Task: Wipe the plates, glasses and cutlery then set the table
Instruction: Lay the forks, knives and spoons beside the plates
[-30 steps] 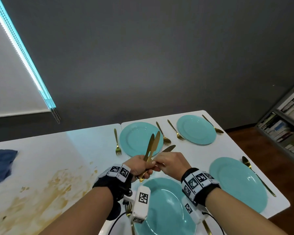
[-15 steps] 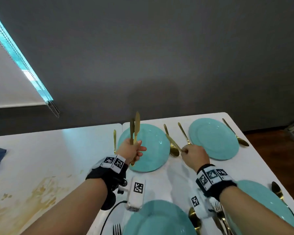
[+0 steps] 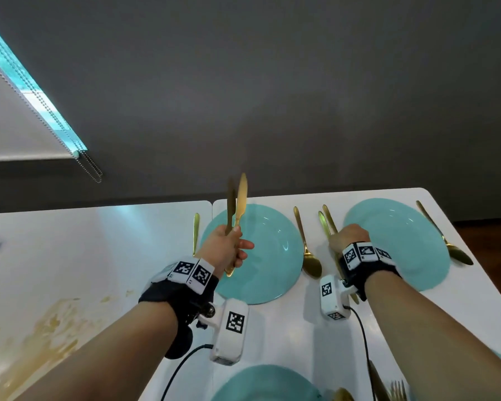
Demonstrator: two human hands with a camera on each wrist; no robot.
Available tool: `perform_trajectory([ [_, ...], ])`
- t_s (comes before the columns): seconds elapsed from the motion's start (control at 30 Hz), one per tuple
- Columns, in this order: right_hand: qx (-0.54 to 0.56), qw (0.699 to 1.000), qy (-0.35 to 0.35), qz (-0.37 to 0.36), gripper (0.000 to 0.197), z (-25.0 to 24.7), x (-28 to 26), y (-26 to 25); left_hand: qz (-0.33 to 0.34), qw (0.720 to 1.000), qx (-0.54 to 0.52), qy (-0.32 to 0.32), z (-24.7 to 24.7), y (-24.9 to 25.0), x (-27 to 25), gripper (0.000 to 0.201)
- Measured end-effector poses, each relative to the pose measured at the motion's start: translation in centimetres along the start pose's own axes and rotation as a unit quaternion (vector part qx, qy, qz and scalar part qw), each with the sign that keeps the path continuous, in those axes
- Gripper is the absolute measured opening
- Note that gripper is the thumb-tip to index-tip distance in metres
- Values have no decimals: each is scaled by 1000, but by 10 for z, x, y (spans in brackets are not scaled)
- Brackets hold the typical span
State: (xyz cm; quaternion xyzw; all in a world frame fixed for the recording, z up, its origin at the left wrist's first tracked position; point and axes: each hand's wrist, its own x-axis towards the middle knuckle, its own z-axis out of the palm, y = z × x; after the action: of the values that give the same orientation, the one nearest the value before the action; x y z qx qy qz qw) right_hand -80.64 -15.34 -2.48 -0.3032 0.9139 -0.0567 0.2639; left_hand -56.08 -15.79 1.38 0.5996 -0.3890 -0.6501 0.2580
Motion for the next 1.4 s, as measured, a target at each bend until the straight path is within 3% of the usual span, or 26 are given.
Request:
perform_trajectory([
  [0.27, 1, 1000, 20, -9, 30, 7, 3, -11, 13, 999, 29, 17, 0, -3, 4, 19],
  [0.4, -1, 1000, 28, -15, 12, 8, 3, -15, 21, 999, 33, 20, 2, -1, 6, 20],
  [1.2, -32, 997, 55, -39, 19, 14, 4, -15, 21, 999, 45, 18, 6, -11, 13, 21],
  [1.3, -36, 995, 62, -70, 20, 8, -9, -20, 12, 999, 44, 13, 6, -14, 8, 20],
  [1.4, -42, 984, 78, -153, 23, -2, -35, -30, 9, 999, 40, 2, 7, -15, 0, 21],
])
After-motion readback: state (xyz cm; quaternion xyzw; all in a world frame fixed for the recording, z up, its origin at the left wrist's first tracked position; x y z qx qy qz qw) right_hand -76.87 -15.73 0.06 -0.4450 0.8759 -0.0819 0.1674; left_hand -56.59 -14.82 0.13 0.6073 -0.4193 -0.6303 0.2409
